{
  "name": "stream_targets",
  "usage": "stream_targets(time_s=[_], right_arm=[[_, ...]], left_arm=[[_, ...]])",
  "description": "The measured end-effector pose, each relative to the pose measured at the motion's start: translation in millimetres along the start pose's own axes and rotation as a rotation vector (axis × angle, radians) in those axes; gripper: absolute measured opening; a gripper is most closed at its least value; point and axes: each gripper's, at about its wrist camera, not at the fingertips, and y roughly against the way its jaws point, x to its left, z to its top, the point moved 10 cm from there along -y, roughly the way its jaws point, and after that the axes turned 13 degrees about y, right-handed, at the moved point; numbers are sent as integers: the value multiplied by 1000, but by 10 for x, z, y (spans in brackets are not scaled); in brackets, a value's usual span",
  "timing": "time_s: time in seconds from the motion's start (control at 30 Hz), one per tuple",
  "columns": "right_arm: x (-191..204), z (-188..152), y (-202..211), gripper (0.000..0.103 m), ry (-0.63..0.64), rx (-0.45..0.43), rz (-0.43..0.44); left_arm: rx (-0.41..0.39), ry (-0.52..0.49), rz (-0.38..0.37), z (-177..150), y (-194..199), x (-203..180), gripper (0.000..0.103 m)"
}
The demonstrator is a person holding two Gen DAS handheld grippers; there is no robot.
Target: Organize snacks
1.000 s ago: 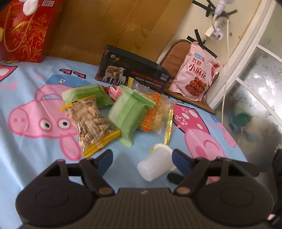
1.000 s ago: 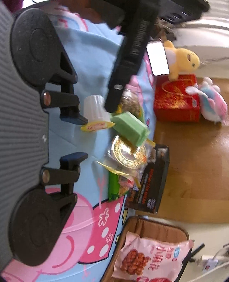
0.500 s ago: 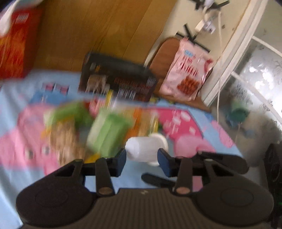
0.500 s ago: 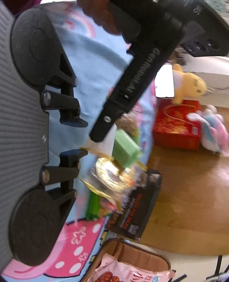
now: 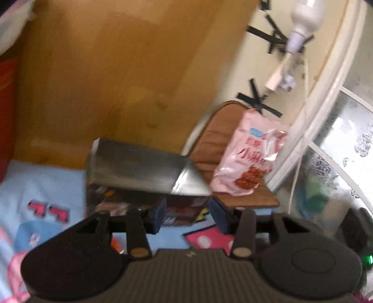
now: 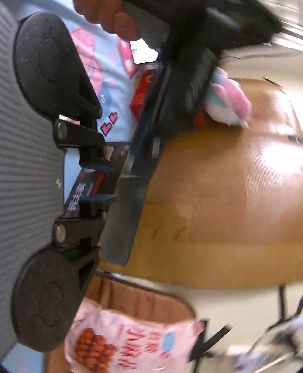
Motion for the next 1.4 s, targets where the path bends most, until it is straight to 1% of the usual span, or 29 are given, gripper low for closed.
stream_targets(time_s=[0.03, 0.07, 0.1, 0.13, 0.2, 0.27, 0.33, 0.4, 0.43, 0.5, 0.57, 0.6, 0.7, 0.77, 0.8, 0.83, 0.9, 0.93, 0.97, 1.07, 1.13, 1.27, 1.37, 1.4], right_arm=[[-100, -88, 58, 28, -26, 7, 2], [-150, -197, 119, 29, -51, 19, 26], [-161, -280, 137, 32, -80, 32, 73], [-141, -378, 213, 32, -112, 42, 129], [39, -591, 451, 32, -174, 63, 259], [211, -658, 594, 33, -184, 82, 356], [433, -699, 745, 34, -176, 101, 448], [781, -735, 902, 36, -101, 123, 528], [955, -747, 944, 38, -58, 135, 555], [1226, -756, 963, 38, -13, 164, 604], [1494, -752, 961, 38, 16, 187, 649], [1610, -753, 976, 38, 40, 189, 658], [1845, -804, 976, 38, 104, 220, 641], [1937, -858, 990, 38, 105, 241, 626], [1921, -870, 951, 38, 97, 241, 606], [1932, -845, 923, 38, 91, 238, 590], [1955, -816, 855, 38, 83, 229, 548], [1944, -823, 820, 38, 81, 223, 521], [1942, -849, 781, 39, 74, 215, 502], [1903, -833, 699, 40, 53, 203, 459], [1848, -805, 690, 39, 42, 183, 445], [1631, -722, 776, 40, 40, 128, 398], [1381, -561, 715, 40, 24, 85, 347], [1276, -505, 664, 39, 20, 75, 328]], left_arm=[[12, 18, -24, -85, 85, 95, 42], [27, 27, -53, -158, 154, 134, 42], [43, 29, -78, -283, 274, 182, 44], [52, 25, -80, -405, 373, 229, 45], [66, 23, -58, -616, 557, 329, 50], [87, 47, -30, -876, 788, 450, 52], [97, 83, 6, -1074, 977, 562, 54], [97, 114, 26, -1261, 1175, 630, 56], [93, 125, 29, -1345, 1272, 673, 57], [84, 140, 37, -1481, 1392, 704, 57], [90, 161, 26, -1577, 1400, 705, 57], [100, 161, 16, -1585, 1364, 675, 57], [137, 132, 0, -1680, 1233, 609, 57], [171, 117, -8, -1742, 1098, 570, 57], [195, 113, -7, -1778, 1012, 571, 54], [224, 111, -2, -1821, 914, 568, 53], [232, 89, -7, -1826, 816, 534, 46], [235, 74, 2, -1814, 787, 509, 43], [234, 66, 18, -1789, 769, 495, 42], [226, 45, 26, -1728, 761, 444, 42], [218, 17, 27, -1679, 756, 365, 42], [184, -54, 8, -1408, 681, 131, 42], [168, -88, -4, -1067, 480, -31, 42], [156, -100, -10, -900, 377, -89, 42]])
